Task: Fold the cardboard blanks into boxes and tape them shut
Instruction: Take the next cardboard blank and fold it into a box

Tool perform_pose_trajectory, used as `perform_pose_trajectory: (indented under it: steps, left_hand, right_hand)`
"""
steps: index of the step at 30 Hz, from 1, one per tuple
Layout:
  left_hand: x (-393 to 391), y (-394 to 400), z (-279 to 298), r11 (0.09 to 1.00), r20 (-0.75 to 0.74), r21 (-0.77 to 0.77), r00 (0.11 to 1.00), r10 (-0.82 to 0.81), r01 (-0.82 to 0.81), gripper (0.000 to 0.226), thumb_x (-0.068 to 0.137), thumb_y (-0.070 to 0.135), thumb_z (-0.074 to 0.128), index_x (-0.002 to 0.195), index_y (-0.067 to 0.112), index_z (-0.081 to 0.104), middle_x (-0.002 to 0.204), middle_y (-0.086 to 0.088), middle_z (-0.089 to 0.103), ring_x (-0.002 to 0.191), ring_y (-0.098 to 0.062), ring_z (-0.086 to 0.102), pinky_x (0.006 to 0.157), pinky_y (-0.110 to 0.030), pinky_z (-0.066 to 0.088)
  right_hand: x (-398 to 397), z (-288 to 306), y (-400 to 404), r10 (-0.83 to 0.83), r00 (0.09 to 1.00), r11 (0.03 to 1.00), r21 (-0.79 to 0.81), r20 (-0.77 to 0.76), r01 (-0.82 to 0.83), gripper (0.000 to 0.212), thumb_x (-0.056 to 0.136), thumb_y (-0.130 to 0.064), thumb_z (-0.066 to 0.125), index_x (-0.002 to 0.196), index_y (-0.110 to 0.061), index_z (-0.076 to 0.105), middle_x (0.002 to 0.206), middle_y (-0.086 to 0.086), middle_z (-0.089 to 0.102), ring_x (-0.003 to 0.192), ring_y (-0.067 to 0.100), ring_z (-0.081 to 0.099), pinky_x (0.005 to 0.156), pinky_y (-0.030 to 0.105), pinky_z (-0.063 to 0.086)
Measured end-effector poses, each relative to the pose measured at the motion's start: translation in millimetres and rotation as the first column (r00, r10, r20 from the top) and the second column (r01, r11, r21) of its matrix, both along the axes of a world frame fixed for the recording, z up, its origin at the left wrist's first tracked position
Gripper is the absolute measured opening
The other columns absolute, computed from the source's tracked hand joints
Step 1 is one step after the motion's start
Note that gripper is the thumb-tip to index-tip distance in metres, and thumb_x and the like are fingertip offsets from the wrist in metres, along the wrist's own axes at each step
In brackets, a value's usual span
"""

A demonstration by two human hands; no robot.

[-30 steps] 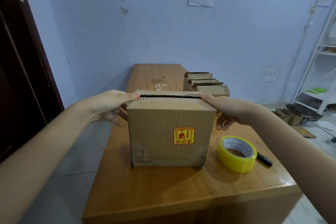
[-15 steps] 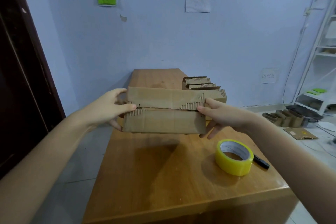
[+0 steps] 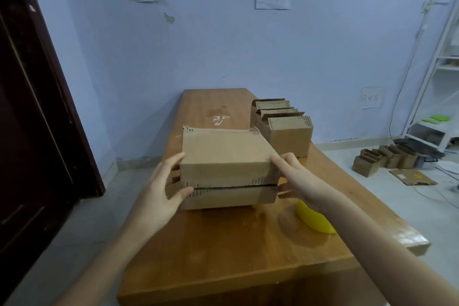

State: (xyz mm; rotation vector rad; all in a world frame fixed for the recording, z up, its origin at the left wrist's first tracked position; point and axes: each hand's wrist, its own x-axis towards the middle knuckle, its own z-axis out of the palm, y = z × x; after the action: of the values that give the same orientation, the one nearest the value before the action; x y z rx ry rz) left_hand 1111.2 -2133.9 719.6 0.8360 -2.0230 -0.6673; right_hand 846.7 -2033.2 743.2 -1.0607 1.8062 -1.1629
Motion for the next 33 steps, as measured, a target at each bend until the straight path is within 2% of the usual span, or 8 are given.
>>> perform_pose_trajectory:
  steps: [4,8,14,16,20,24,27,33]
  left_hand:
    - [4,-2,-23,0.998,-0.046,0.014,0.997,-0.062,0.063,0.078,0.081,0.009,0.068,0.115,0.065,0.025,0.126,0.023,0.039,0.109,-0.004,0.056,0.079,-0.007,0.048]
    - [9,-9,-43,0.984,-0.055,0.175,0.998,-0.033,0.042,0.087,0.077,0.025,0.071,0.131,0.053,0.009,0.134,0.012,0.032,0.095,-0.006,0.065,0.071,-0.012,0.05]
    - [12,-18,-50,0.979,0.053,0.185,0.994,-0.099,0.087,0.105,0.07,0.029,0.073,0.146,0.037,0.002,0.148,0.02,0.01,0.126,0.016,0.023,0.088,0.006,0.029]
    - [11,-17,-56,0.981,0.103,0.164,0.987,-0.124,0.106,0.097,0.076,0.022,0.074,0.144,0.038,0.006,0.147,0.024,0.012,0.125,0.025,0.018,0.088,0.008,0.026]
    - [10,-12,-55,0.956,0.139,0.265,0.976,-0.17,0.129,0.078,0.086,0.0,0.063,0.137,0.034,0.016,0.118,0.027,0.037,0.123,-0.002,0.045,0.083,-0.004,0.04]
    - [24,-12,-46,0.907,0.251,0.331,0.902,-0.351,0.261,0.093,0.075,0.042,0.074,0.133,0.052,0.003,0.129,0.042,0.03,0.121,0.024,0.031,0.1,-0.006,0.033]
    - [25,-17,-44,0.882,0.253,0.403,0.896,-0.364,0.244,0.077,0.085,0.007,0.065,0.12,0.052,0.013,0.107,0.062,0.034,0.106,0.036,0.032,0.091,0.001,0.033]
    - [19,-16,-26,0.887,0.18,0.42,0.941,-0.288,0.191,0.038,0.099,0.01,0.042,0.109,0.044,0.026,0.109,0.034,0.032,0.105,0.019,0.032,0.077,0.008,0.03]
  right_hand:
    - [-2,-12,6,0.05,0.991,0.998,-0.038,0.126,-0.045,0.048,0.086,-0.033,0.066,0.123,-0.017,0.041,0.116,0.008,0.058,0.099,0.025,0.065,0.087,0.046,0.056]
    - [-9,-19,6,0.135,0.99,0.991,-0.001,0.036,-0.135,0.073,0.076,-0.029,0.077,0.134,-0.024,0.033,0.122,-0.001,0.056,0.106,0.019,0.061,0.087,0.041,0.056]
    - [-17,-14,3,0.316,0.948,0.945,0.098,-0.026,-0.312,0.088,0.076,-0.026,0.08,0.143,-0.031,0.023,0.124,-0.009,0.052,0.106,0.01,0.057,0.073,0.017,0.054]
    - [-18,-16,6,0.377,0.923,0.922,0.122,-0.073,-0.367,0.1,0.068,-0.027,0.083,0.143,-0.037,0.019,0.126,-0.012,0.052,0.109,0.007,0.055,0.08,0.017,0.051]
    - [-19,-22,13,0.428,0.882,0.904,0.089,-0.196,-0.419,0.098,0.063,-0.014,0.088,0.137,-0.039,0.029,0.126,-0.017,0.054,0.115,-0.003,0.051,0.089,0.012,0.046]
    - [-21,-22,20,0.444,0.846,0.896,0.125,-0.297,-0.426,0.095,0.064,-0.012,0.087,0.134,-0.038,0.028,0.126,-0.022,0.048,0.113,-0.009,0.046,0.083,0.002,0.041]
    - [-19,-28,19,0.431,0.807,0.901,0.154,-0.404,-0.405,0.092,0.064,-0.015,0.088,0.134,-0.031,0.031,0.126,-0.02,0.045,0.115,-0.002,0.045,0.085,0.002,0.037]
    - [-26,-32,28,0.491,0.839,0.869,0.193,-0.235,-0.455,0.09,0.081,0.001,0.07,0.143,-0.035,0.015,0.131,-0.018,0.044,0.118,0.004,0.049,0.089,0.014,0.047]
